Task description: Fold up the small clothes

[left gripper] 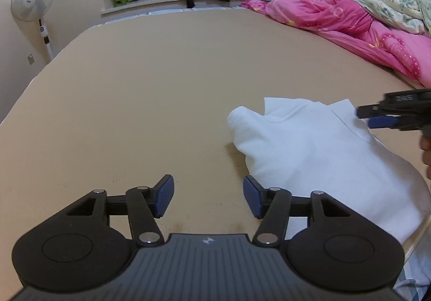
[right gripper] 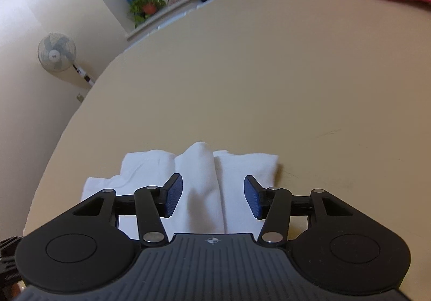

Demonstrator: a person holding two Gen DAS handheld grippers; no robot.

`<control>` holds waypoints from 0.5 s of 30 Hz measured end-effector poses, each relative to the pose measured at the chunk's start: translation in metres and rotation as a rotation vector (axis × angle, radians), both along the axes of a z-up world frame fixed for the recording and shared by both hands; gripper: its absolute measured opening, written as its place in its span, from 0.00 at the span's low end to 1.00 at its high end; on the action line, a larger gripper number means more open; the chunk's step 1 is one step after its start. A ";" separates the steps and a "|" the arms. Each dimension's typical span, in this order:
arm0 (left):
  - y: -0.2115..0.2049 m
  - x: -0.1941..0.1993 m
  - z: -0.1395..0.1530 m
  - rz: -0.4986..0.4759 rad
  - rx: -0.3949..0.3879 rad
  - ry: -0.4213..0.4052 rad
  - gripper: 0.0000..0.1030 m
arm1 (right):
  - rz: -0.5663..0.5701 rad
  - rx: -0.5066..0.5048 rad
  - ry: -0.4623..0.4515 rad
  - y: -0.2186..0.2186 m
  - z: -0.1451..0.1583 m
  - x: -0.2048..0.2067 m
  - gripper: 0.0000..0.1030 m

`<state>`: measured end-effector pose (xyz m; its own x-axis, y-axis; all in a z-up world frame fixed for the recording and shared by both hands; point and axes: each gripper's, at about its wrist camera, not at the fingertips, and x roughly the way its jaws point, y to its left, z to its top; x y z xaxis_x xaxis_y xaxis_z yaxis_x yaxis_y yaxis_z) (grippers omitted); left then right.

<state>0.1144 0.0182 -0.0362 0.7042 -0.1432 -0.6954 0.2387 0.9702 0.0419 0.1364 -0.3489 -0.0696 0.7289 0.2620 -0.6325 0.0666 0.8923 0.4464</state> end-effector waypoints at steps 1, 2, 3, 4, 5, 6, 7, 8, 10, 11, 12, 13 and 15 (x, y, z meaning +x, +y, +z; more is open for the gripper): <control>0.001 0.000 -0.002 -0.001 -0.002 0.002 0.63 | 0.008 0.004 0.000 0.003 -0.003 0.006 0.51; 0.000 0.004 -0.006 -0.002 -0.002 0.005 0.63 | 0.016 0.010 0.000 0.006 -0.004 0.010 0.51; -0.001 0.005 -0.008 -0.001 0.000 0.006 0.63 | 0.030 0.019 -0.001 0.009 -0.006 0.014 0.46; -0.001 0.006 -0.009 -0.002 0.002 0.009 0.63 | 0.049 0.033 -0.008 0.012 -0.008 0.017 0.32; -0.002 0.007 -0.010 -0.002 0.000 0.011 0.63 | 0.059 0.050 -0.018 0.014 -0.008 0.017 0.04; 0.000 0.006 -0.009 -0.003 -0.009 0.014 0.63 | 0.037 0.058 -0.044 0.012 -0.005 0.013 0.04; 0.001 0.007 -0.008 -0.004 -0.031 0.019 0.63 | -0.012 0.056 -0.077 0.006 -0.001 0.008 0.04; 0.003 0.008 -0.007 -0.007 -0.056 0.024 0.63 | -0.051 0.072 -0.084 -0.002 0.002 0.005 0.04; 0.005 0.009 -0.006 -0.021 -0.117 0.038 0.63 | -0.141 0.043 -0.041 -0.014 -0.004 0.003 0.04; 0.005 0.009 -0.006 -0.032 -0.148 0.049 0.63 | -0.146 0.006 0.001 -0.014 -0.008 0.005 0.09; 0.006 0.009 -0.006 -0.043 -0.175 0.065 0.64 | -0.139 -0.019 0.045 -0.014 -0.012 0.007 0.21; 0.006 0.010 -0.007 -0.052 -0.200 0.081 0.65 | -0.141 -0.020 0.063 -0.016 -0.013 0.006 0.25; 0.009 0.012 -0.010 -0.059 -0.259 0.127 0.76 | -0.177 -0.010 0.038 -0.021 -0.001 -0.007 0.38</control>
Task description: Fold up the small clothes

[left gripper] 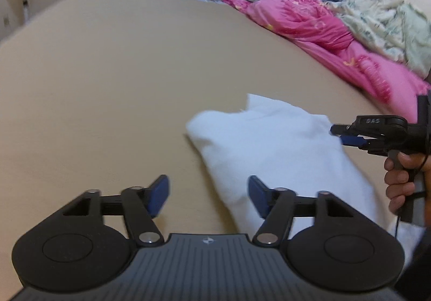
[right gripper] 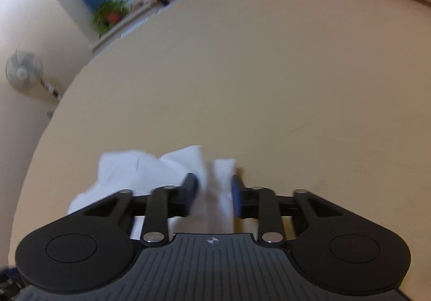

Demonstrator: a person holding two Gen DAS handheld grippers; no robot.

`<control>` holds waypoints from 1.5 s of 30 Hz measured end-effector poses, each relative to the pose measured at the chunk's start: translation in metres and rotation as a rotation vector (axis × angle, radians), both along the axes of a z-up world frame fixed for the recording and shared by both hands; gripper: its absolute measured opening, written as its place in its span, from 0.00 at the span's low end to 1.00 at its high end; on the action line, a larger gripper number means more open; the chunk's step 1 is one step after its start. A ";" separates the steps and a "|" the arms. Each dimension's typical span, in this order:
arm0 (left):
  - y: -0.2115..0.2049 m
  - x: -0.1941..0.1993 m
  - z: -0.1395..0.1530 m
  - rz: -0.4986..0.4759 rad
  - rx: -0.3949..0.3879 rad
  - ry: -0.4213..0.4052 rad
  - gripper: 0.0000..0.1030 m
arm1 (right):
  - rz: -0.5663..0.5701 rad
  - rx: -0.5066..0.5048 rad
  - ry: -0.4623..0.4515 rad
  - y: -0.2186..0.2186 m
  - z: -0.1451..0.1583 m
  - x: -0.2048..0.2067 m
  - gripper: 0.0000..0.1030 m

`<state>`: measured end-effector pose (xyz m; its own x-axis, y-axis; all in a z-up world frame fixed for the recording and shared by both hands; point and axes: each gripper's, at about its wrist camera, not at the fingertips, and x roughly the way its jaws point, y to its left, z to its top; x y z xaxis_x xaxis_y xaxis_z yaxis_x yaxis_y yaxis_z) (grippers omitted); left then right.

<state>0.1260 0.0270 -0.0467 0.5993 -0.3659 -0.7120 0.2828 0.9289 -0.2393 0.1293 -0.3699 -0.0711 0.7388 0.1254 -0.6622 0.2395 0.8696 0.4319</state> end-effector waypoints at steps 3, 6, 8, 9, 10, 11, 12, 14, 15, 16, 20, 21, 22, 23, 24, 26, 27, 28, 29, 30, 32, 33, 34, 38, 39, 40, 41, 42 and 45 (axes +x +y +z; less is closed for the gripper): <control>0.004 0.006 -0.005 -0.017 -0.088 0.067 0.76 | -0.010 0.045 -0.053 -0.008 0.017 -0.025 0.61; 0.007 0.017 -0.014 -0.006 -0.159 0.134 0.76 | 0.083 0.113 0.015 -0.011 0.011 -0.037 0.76; 0.006 0.024 -0.021 0.005 -0.186 0.175 0.76 | 0.148 0.174 0.096 -0.014 -0.004 -0.039 0.76; 0.004 0.027 -0.023 0.013 -0.191 0.187 0.76 | 0.160 0.183 0.128 -0.015 -0.010 -0.041 0.76; 0.003 0.029 -0.025 0.020 -0.194 0.193 0.76 | 0.161 0.175 0.152 -0.016 -0.016 -0.040 0.76; 0.002 0.032 -0.027 0.024 -0.197 0.198 0.76 | 0.169 0.158 0.161 -0.015 -0.020 -0.041 0.76; 0.001 0.033 -0.028 0.026 -0.200 0.200 0.76 | 0.183 0.143 0.153 -0.014 -0.020 -0.041 0.76; -0.001 0.036 -0.030 0.027 -0.202 0.200 0.77 | 0.210 0.112 0.140 -0.011 -0.017 -0.040 0.77; -0.002 0.037 -0.032 0.028 -0.200 0.202 0.79 | 0.214 0.109 0.138 -0.010 -0.017 -0.040 0.78; -0.002 0.038 -0.034 0.030 -0.200 0.204 0.80 | 0.212 0.111 0.137 -0.009 -0.017 -0.039 0.78; -0.005 0.045 -0.043 0.029 -0.217 0.223 0.80 | 0.239 0.082 0.127 0.000 -0.017 -0.035 0.80; -0.006 0.047 -0.045 0.029 -0.219 0.226 0.80 | 0.244 0.077 0.125 0.002 -0.016 -0.037 0.80; -0.007 0.049 -0.047 0.028 -0.222 0.229 0.80 | 0.247 0.073 0.124 0.005 -0.016 -0.036 0.80; -0.009 0.050 -0.048 0.027 -0.225 0.231 0.80 | 0.247 0.069 0.123 0.012 -0.017 -0.031 0.79; -0.010 0.052 -0.049 0.027 -0.228 0.233 0.80 | 0.246 0.067 0.121 0.013 -0.019 -0.029 0.77; -0.013 0.053 -0.051 0.025 -0.234 0.231 0.80 | 0.246 0.069 0.117 0.014 -0.020 -0.028 0.74; -0.015 0.054 -0.052 0.024 -0.238 0.231 0.80 | 0.250 0.069 0.112 0.015 -0.021 -0.028 0.69; -0.016 0.055 -0.052 0.022 -0.242 0.231 0.80 | 0.258 0.076 0.106 0.017 -0.022 -0.027 0.63; -0.017 0.056 -0.053 0.020 -0.244 0.231 0.80 | 0.271 0.096 0.101 0.016 -0.022 -0.029 0.50; -0.019 0.056 -0.053 0.016 -0.245 0.229 0.72 | 0.279 0.115 0.097 0.017 -0.023 -0.029 0.42; -0.024 0.057 -0.052 0.009 -0.237 0.222 0.61 | 0.284 0.119 0.092 0.020 -0.023 -0.029 0.37; -0.026 0.057 -0.050 0.007 -0.219 0.208 0.45 | 0.284 0.117 0.089 0.020 -0.022 -0.028 0.33; -0.028 0.057 -0.047 -0.006 -0.204 0.193 0.38 | 0.283 0.118 0.083 0.022 -0.022 -0.028 0.32; -0.028 0.051 -0.010 -0.030 -0.169 0.066 0.30 | 0.285 0.097 0.025 0.033 -0.012 -0.025 0.26; -0.026 0.048 0.003 -0.033 -0.147 0.012 0.30 | 0.289 0.104 0.002 0.036 -0.009 -0.024 0.25; -0.020 0.046 0.017 -0.029 -0.137 -0.052 0.30 | 0.296 0.113 -0.038 0.041 -0.004 -0.022 0.25; -0.013 0.044 0.028 -0.019 -0.145 -0.092 0.30 | 0.305 0.117 -0.078 0.046 0.002 -0.021 0.25; -0.003 0.043 0.039 -0.004 -0.163 -0.133 0.30 | 0.313 0.120 -0.130 0.052 0.010 -0.019 0.25; 0.027 0.037 0.061 0.042 -0.226 -0.265 0.41 | 0.341 0.110 -0.319 0.071 0.039 -0.020 0.25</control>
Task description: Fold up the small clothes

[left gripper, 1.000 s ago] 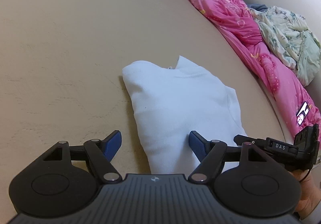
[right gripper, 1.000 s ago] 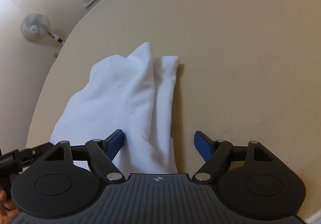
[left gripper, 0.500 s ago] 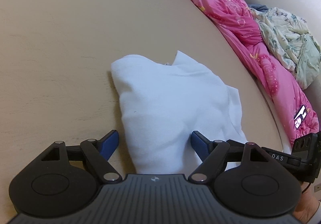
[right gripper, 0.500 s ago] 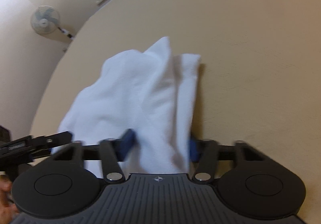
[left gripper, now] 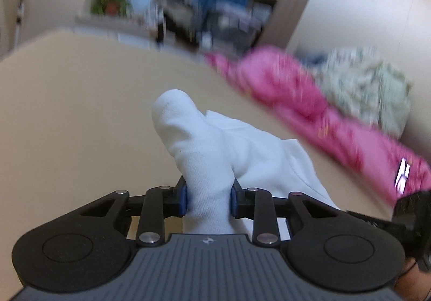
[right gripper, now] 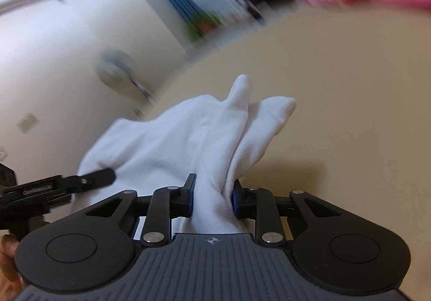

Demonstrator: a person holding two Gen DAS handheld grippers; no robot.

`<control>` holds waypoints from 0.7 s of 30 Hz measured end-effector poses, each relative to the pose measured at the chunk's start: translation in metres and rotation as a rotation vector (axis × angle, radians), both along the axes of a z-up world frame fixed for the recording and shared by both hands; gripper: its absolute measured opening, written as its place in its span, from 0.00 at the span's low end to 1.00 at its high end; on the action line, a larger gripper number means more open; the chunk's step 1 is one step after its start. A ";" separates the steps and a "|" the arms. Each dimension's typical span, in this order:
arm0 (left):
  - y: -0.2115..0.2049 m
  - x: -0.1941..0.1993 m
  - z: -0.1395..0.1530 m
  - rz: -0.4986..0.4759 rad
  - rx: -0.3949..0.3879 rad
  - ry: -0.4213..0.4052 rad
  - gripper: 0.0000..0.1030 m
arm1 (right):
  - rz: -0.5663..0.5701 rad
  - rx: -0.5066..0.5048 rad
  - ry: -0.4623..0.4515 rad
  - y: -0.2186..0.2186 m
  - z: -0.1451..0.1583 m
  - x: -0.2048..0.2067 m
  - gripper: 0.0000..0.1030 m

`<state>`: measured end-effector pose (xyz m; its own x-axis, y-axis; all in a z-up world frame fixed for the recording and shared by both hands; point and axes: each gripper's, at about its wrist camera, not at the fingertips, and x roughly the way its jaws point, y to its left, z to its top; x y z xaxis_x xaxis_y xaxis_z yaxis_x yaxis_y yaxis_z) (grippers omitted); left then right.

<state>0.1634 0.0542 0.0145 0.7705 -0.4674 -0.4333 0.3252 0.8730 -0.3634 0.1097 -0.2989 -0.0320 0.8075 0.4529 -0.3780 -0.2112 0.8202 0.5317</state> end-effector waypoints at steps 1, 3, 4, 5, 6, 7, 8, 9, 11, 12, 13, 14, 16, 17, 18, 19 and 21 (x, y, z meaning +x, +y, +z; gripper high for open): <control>0.009 0.000 0.002 0.030 -0.012 -0.030 0.48 | 0.008 -0.008 -0.060 0.007 0.009 -0.001 0.26; 0.024 0.005 -0.001 0.121 0.008 -0.027 0.67 | -0.003 -0.036 -0.101 0.016 0.015 0.004 0.39; 0.033 0.012 -0.008 0.160 0.021 0.024 0.67 | -0.020 -0.056 -0.067 0.016 0.012 0.009 0.49; 0.041 0.018 -0.014 0.177 0.015 0.081 0.66 | -0.040 -0.089 0.008 0.018 0.005 0.019 0.61; 0.047 0.022 -0.020 0.186 0.003 0.138 0.66 | -0.062 -0.122 0.086 0.018 -0.004 0.028 0.60; 0.050 0.023 -0.025 0.189 0.000 0.190 0.66 | -0.093 -0.137 0.136 0.014 -0.011 0.032 0.60; 0.051 0.024 -0.029 0.183 0.005 0.224 0.66 | -0.124 -0.138 0.167 0.011 -0.016 0.034 0.59; 0.049 0.023 -0.034 0.169 0.018 0.255 0.67 | -0.131 -0.123 0.176 0.007 -0.018 0.034 0.59; 0.041 0.026 -0.045 0.139 0.055 0.318 0.67 | -0.100 -0.102 0.182 0.004 -0.017 0.031 0.60; 0.036 0.027 -0.051 0.124 0.070 0.351 0.67 | -0.079 -0.093 0.202 0.005 -0.018 0.032 0.63; 0.032 0.028 -0.059 0.109 0.084 0.388 0.67 | -0.054 -0.074 0.236 0.006 -0.021 0.033 0.64; 0.029 0.030 -0.067 0.097 0.098 0.429 0.66 | -0.034 -0.055 0.270 0.008 -0.026 0.034 0.66; 0.026 0.032 -0.085 0.089 0.124 0.499 0.59 | 0.009 -0.061 0.344 0.012 -0.037 0.037 0.66; 0.028 0.034 -0.094 0.089 0.128 0.532 0.56 | 0.027 -0.083 0.368 0.014 -0.042 0.041 0.66; 0.028 0.033 -0.100 0.090 0.130 0.546 0.52 | 0.047 -0.122 0.388 0.019 -0.046 0.042 0.63; 0.028 0.032 -0.102 0.089 0.130 0.545 0.50 | 0.062 -0.165 0.396 0.022 -0.049 0.043 0.56; 0.028 0.030 -0.100 0.083 0.117 0.529 0.37 | 0.102 -0.172 0.371 0.028 -0.049 0.037 0.21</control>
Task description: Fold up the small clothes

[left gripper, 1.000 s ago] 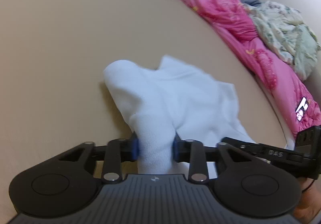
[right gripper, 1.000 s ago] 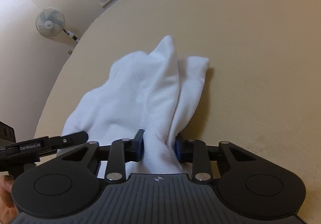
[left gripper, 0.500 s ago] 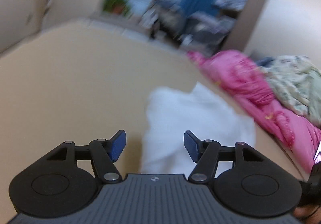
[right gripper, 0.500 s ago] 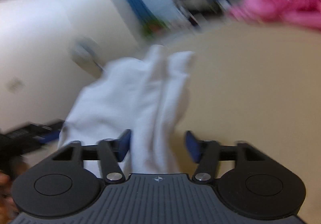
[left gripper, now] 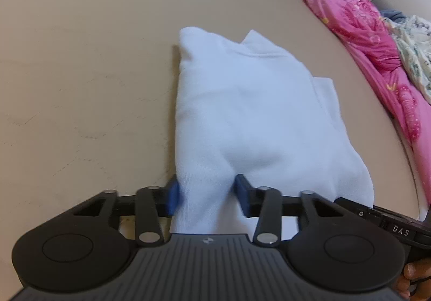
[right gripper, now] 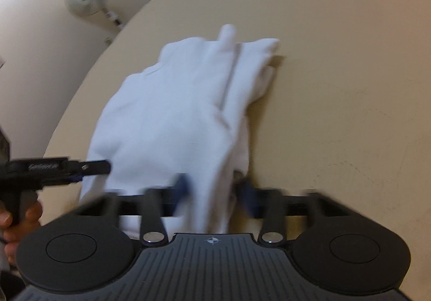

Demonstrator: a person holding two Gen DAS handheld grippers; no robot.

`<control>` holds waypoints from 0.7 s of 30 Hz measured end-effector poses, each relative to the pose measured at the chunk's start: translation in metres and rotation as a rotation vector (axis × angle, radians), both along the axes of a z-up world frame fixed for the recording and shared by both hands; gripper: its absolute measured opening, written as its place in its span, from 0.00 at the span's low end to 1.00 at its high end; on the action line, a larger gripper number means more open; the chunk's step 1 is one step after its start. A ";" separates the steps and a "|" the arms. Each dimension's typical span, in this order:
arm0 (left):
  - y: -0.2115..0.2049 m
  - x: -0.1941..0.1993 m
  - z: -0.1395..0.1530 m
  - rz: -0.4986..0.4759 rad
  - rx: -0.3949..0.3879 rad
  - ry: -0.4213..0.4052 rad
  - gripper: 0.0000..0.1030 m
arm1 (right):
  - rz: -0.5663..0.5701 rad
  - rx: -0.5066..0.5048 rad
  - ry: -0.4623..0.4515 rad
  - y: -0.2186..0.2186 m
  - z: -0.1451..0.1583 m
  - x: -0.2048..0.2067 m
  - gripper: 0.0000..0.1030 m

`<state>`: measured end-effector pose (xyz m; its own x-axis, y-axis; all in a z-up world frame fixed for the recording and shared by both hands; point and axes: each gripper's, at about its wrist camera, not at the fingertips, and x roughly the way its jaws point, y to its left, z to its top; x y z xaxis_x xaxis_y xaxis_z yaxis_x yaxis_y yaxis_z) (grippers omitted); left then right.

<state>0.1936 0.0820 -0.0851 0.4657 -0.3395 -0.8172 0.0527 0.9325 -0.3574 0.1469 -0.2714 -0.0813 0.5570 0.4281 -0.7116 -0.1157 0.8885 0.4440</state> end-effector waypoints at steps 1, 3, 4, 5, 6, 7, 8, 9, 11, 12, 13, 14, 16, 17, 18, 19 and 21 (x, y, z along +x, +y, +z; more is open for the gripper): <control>0.002 0.000 0.001 0.005 -0.020 -0.005 0.35 | 0.009 0.009 -0.022 0.000 0.003 -0.001 0.20; 0.010 -0.001 0.007 0.021 -0.094 -0.009 0.32 | -0.004 0.044 -0.076 -0.005 0.017 -0.007 0.17; 0.013 0.000 0.008 0.027 -0.128 -0.008 0.32 | -0.021 0.071 -0.100 -0.010 0.023 -0.009 0.17; 0.014 0.000 0.008 0.030 -0.141 -0.001 0.32 | -0.033 0.078 -0.115 -0.012 0.024 -0.007 0.17; 0.012 0.000 0.006 0.025 -0.116 0.010 0.35 | -0.036 0.065 -0.115 -0.011 0.023 -0.004 0.18; 0.004 0.004 0.007 0.014 -0.065 0.017 0.39 | -0.029 0.041 -0.091 -0.010 0.018 -0.001 0.19; -0.002 0.003 0.006 0.001 -0.017 0.015 0.43 | -0.022 0.014 -0.038 -0.007 0.010 0.002 0.24; -0.011 0.011 0.010 0.000 -0.008 0.010 0.43 | -0.024 -0.008 0.022 -0.004 0.001 0.005 0.30; -0.010 0.007 0.017 0.007 -0.015 0.003 0.42 | -0.052 -0.005 0.042 -0.008 -0.002 0.004 0.39; -0.008 0.005 0.019 0.009 -0.013 -0.008 0.40 | -0.058 0.006 0.042 -0.010 0.001 0.003 0.38; -0.007 0.005 0.018 0.005 -0.004 -0.009 0.40 | -0.055 0.009 0.039 -0.013 0.003 0.000 0.36; -0.005 0.005 0.013 -0.001 0.008 0.007 0.40 | -0.041 0.006 0.046 -0.014 0.002 0.000 0.24; -0.005 0.005 0.006 -0.009 0.012 0.032 0.40 | -0.021 0.008 0.103 -0.017 -0.009 0.001 0.19; -0.006 0.002 0.011 -0.007 0.021 0.023 0.39 | -0.026 0.022 0.115 -0.019 -0.011 0.000 0.19; -0.007 -0.004 0.019 -0.007 0.031 -0.004 0.38 | -0.039 0.038 0.120 -0.022 -0.010 -0.001 0.18; -0.007 -0.014 0.025 -0.013 0.027 -0.048 0.38 | -0.051 0.041 0.123 -0.024 -0.008 -0.004 0.18; -0.015 -0.019 0.023 -0.056 0.040 -0.086 0.39 | -0.042 0.006 0.112 -0.023 -0.005 -0.009 0.19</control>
